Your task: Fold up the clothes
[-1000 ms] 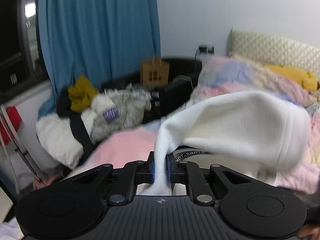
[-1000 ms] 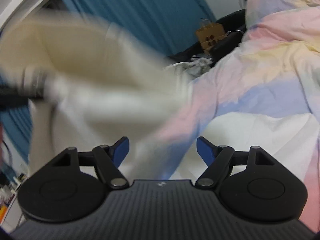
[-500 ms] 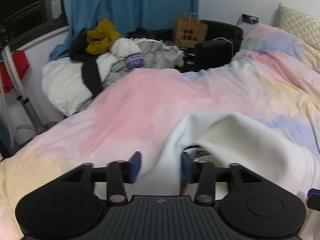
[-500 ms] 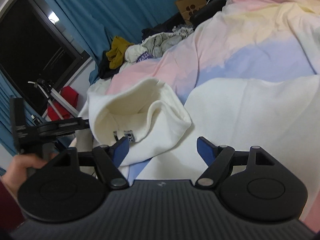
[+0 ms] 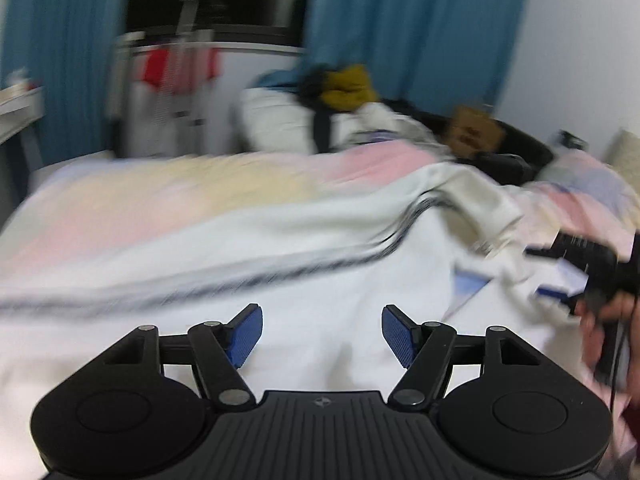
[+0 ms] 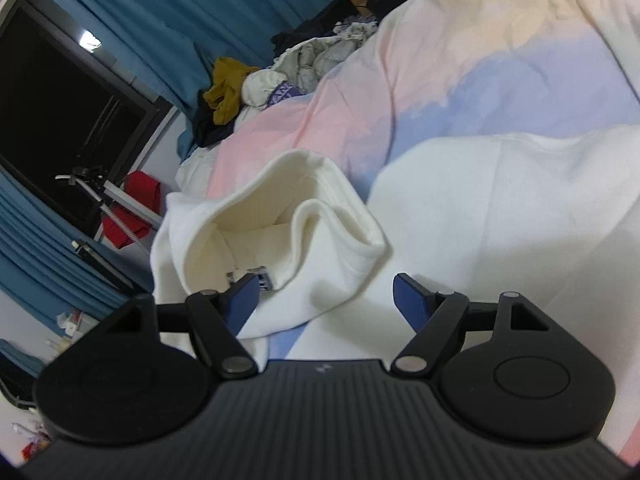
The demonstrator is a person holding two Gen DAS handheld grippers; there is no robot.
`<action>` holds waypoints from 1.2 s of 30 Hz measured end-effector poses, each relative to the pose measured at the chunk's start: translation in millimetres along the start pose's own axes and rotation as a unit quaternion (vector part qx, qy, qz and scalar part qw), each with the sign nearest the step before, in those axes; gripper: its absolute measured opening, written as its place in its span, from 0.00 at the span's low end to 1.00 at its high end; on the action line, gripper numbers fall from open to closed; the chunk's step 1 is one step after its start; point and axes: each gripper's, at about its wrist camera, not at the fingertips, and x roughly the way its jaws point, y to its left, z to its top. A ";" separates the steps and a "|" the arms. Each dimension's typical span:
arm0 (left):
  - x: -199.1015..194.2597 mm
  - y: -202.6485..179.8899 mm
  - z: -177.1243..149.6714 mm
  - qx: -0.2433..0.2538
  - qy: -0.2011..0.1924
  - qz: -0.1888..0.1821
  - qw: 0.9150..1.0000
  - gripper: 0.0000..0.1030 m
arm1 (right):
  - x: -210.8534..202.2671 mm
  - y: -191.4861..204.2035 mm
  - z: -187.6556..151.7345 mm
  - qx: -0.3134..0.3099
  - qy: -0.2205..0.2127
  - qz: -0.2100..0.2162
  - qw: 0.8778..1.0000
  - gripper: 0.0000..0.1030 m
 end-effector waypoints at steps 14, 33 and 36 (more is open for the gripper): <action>-44.9 55.6 -42.8 -0.146 -0.054 0.010 0.988 0.72 | 33.7 -14.9 -1.9 -0.016 0.036 -0.037 0.999 0.69; -25.7 97.9 -54.8 -0.208 -0.058 0.000 0.976 0.73 | 20.2 130.0 102.8 -0.177 -0.117 -0.037 0.977 0.09; -28.8 98.8 -53.0 -0.209 -0.062 0.002 0.976 0.73 | 23.6 102.1 107.5 -0.172 -0.117 -0.072 0.975 0.09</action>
